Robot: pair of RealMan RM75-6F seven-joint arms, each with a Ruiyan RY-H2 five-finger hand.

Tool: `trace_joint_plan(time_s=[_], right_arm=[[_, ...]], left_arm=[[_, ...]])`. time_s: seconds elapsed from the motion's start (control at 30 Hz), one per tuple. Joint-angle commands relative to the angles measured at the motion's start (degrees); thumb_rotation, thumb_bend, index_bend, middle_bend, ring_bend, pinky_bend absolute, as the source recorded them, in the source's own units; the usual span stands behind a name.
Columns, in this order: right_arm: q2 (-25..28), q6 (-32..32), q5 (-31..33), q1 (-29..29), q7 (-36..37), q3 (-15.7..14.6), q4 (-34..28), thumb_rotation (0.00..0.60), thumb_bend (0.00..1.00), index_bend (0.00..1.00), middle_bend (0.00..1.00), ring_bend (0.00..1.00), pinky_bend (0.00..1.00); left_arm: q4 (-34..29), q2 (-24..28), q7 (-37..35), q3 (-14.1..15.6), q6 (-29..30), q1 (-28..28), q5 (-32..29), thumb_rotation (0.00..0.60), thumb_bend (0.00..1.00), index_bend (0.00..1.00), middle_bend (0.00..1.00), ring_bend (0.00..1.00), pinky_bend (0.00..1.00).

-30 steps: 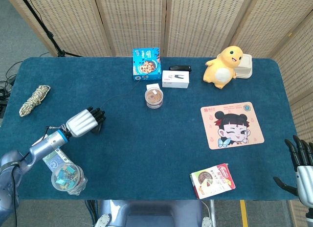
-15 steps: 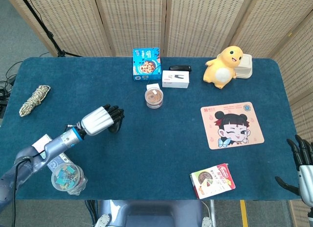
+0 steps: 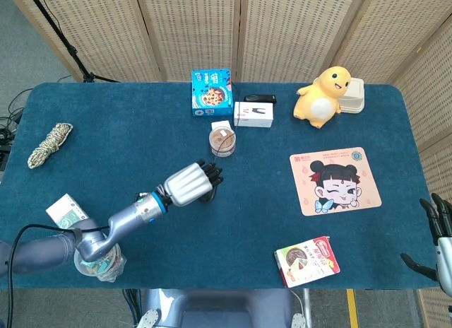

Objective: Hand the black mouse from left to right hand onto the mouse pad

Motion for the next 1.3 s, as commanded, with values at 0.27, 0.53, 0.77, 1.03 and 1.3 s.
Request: trace_joint_plan(time_s=[0.27, 0.53, 0.77, 1.03, 1.3], right_arm=[[-0.1, -1.2, 0.8, 0.5, 0.0, 0.1, 0.2, 0.6, 0.0, 0.0, 0.0, 0.0, 0.0], [0.2, -1.2, 1.7, 0.5, 0.5, 0.4, 0.4, 0.6, 0.0, 0.0, 0.0, 0.0, 0.0], [0.5, -1.0, 1.5, 0.3, 1.4, 0.3, 0.4, 0.6, 0.0, 0.0, 0.0, 0.0, 0.0], [0.8, -1.2, 1.5, 0.4, 2.1, 0.2, 0.6, 0.6, 0.0, 0.0, 0.0, 0.0, 0.0], [0.7, -1.1, 1.3, 0.3, 1.9, 0.1, 0.5, 0.6, 0.0, 0.0, 0.0, 0.0, 0.0]], left_arm=[[4.2, -10.7, 6.9, -4.7, -6.5, -4.9, -6.3, 0.6, 0.32, 0.39, 0.27, 0.24, 0.44], [9.8, -17.0, 9.1, -6.2, -8.6, -7.2, -9.0, 0.6, 0.32, 0.39, 0.26, 0.24, 0.44], [13.1, -20.6, 10.3, -6.8, -8.8, -8.2, -10.2, 0.6, 0.32, 0.39, 0.26, 0.24, 0.44], [15.1, -23.2, 12.8, -7.2, -7.2, -7.5, -12.3, 0.6, 0.29, 0.17, 0.06, 0.03, 0.36], [10.3, -20.4, 7.2, -8.0, -6.5, -5.4, -13.8, 0.6, 0.18, 0.0, 0.0, 0.0, 0.17]])
